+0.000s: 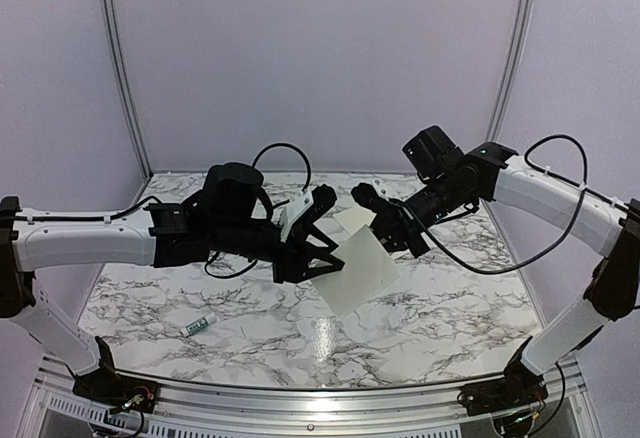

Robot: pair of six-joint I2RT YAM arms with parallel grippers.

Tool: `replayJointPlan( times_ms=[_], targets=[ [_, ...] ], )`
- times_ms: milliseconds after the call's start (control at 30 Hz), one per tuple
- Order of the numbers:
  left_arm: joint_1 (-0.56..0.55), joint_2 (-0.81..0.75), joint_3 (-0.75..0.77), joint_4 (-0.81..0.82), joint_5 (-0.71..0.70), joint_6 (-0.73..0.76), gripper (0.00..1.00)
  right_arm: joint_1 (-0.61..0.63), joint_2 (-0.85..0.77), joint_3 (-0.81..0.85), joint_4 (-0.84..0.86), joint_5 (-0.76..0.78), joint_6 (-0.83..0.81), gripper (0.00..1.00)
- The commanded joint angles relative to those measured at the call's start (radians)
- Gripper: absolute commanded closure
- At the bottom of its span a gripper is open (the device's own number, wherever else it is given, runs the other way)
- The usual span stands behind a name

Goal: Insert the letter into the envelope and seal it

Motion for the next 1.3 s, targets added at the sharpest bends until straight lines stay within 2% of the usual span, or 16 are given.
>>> replayJointPlan(
  times_ms=[0,233,433,533,567,667,833,933,1000,1100,1267],
  targets=[
    [0.015,0.011,-0.017,0.107,0.119,-0.067,0.62,0.012,0.023,0.043,-0.036,-0.02,-0.013,1.0],
    [0.036,0.062,0.02,0.088,0.205,-0.127,0.9,0.012,0.013,0.038,-0.033,0.011,-0.018,1.0],
    [0.037,0.086,0.028,0.082,0.216,-0.136,0.99,0.012,-0.001,0.041,-0.035,0.028,-0.014,0.99],
    [0.037,0.082,0.025,0.097,0.207,-0.148,1.0,0.012,-0.002,0.041,-0.045,0.055,-0.013,0.95],
    [0.037,0.079,0.021,0.105,0.199,-0.155,1.0,0.01,-0.004,0.041,-0.047,0.078,-0.01,0.92],
    [0.038,0.065,0.01,0.109,0.178,-0.164,1.0,-0.036,-0.025,0.045,-0.05,0.11,-0.004,0.73],
    [0.038,0.029,-0.006,0.116,0.102,-0.177,1.0,-0.249,-0.066,0.138,-0.068,0.03,0.01,0.48],
    [0.037,0.008,-0.016,0.154,0.033,-0.207,1.0,-0.365,-0.1,0.17,-0.025,-0.055,0.063,0.26],
    [0.037,0.003,-0.022,0.188,-0.027,-0.238,1.0,-0.392,-0.133,0.115,0.051,-0.106,0.132,0.04],
    [0.037,0.0,-0.04,0.273,-0.075,-0.293,1.0,-0.395,-0.172,0.004,0.161,-0.181,0.232,0.02],
    [0.037,0.018,-0.05,0.404,-0.081,-0.385,1.0,-0.394,-0.15,-0.081,0.291,-0.268,0.378,0.02]
  ],
)
